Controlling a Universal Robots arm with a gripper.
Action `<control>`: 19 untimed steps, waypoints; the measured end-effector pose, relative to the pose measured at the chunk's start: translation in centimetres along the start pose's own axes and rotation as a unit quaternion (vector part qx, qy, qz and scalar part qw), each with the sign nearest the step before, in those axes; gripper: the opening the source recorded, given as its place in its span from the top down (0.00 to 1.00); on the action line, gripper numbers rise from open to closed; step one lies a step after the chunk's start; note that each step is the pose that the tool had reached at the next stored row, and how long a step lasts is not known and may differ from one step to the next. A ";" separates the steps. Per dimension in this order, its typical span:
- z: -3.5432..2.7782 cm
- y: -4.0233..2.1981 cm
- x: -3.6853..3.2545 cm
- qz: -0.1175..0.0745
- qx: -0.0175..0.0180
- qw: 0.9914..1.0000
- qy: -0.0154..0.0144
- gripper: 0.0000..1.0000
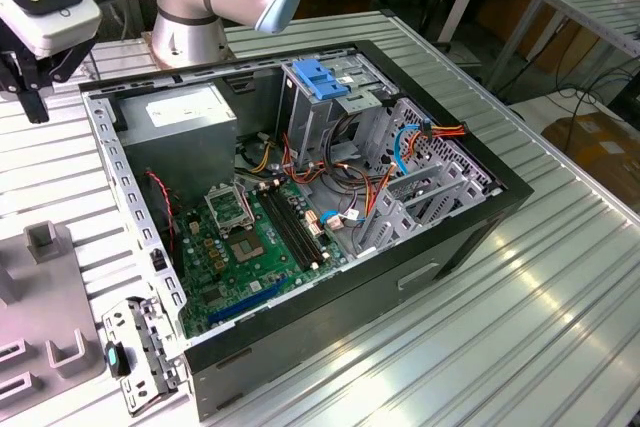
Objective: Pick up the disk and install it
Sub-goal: 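Reach for the disk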
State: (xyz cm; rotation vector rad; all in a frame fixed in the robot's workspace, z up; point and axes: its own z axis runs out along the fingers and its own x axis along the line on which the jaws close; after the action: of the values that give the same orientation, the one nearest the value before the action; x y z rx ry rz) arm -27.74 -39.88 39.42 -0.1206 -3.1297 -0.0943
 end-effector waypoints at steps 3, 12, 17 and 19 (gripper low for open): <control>0.00 -0.04 0.51 0.000 0.000 1.000 0.000 0.89; 0.01 -0.16 2.08 0.000 0.000 1.000 0.000 0.89; 0.02 -0.24 3.09 0.000 0.000 1.000 0.000 0.89; 0.02 -0.27 3.45 0.000 0.000 1.000 0.000 0.89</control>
State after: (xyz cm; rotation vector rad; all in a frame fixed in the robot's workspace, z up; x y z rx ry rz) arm -31.20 -39.88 39.42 -0.1205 -3.1297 -0.0943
